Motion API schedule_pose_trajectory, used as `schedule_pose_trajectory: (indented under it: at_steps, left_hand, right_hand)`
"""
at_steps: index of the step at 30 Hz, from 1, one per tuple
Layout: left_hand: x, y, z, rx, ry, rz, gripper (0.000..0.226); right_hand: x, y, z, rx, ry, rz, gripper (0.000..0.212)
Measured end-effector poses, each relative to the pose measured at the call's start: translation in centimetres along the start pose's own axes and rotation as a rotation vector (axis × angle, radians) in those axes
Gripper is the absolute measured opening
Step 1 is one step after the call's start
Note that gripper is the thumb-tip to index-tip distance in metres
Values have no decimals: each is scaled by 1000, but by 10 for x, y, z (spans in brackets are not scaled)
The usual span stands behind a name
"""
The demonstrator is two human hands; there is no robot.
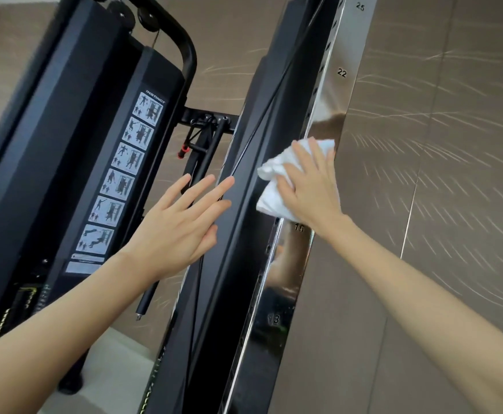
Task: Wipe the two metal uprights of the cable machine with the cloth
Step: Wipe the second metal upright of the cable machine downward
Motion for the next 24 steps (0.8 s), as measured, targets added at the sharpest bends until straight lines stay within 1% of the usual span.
schedule_pose_trajectory:
  at_steps: [2,4,6,9,12,13,17,18,20,24]
  left_hand:
    - [0,-1,0,16,4,3,45]
    - [1,-1,0,28,-2,7,44]
    - [1,-3,1,27,-5,12,44]
    - [2,-5,1,20,-7,22,44]
    - [3,-6,0,9,-8,37,44]
    - [4,-6,0,3,-9,41,44]
    - [7,-9,-1,-11,-1,41,45]
    - [8,-9,-1,-11,4,43,45]
    - [9,-8,-2,-1,10,43,44]
    - [14,-12,-1,-7,-16,6,42]
  right_hand:
    - [0,-4,-5,22,-84,-39,40]
    - [-18,-7,27,31,-76,-97,36]
    - [-48,-11,84,7,21,-180,32]
    - [-81,-16,153,-65,179,-241,40]
    - [-63,-15,140,-79,204,-234,43]
    - [-52,-12,123,-46,163,-237,43]
    - [3,-4,48,93,-214,-297,44]
    - [6,-5,41,101,-259,-300,44]
    - [-4,-10,51,94,-256,-295,45]
    - [-49,-21,137,14,-174,-428,46]
Point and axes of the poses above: each hand's wrist, its own z-axis away from the middle knuckle, its own y-axis out of the back of the hand, x = y × z, the point moved 6 cm from there along -z, towards the middle knuckle, and after that the axes turned 5 degrees about -z, right-handed, at the moved point
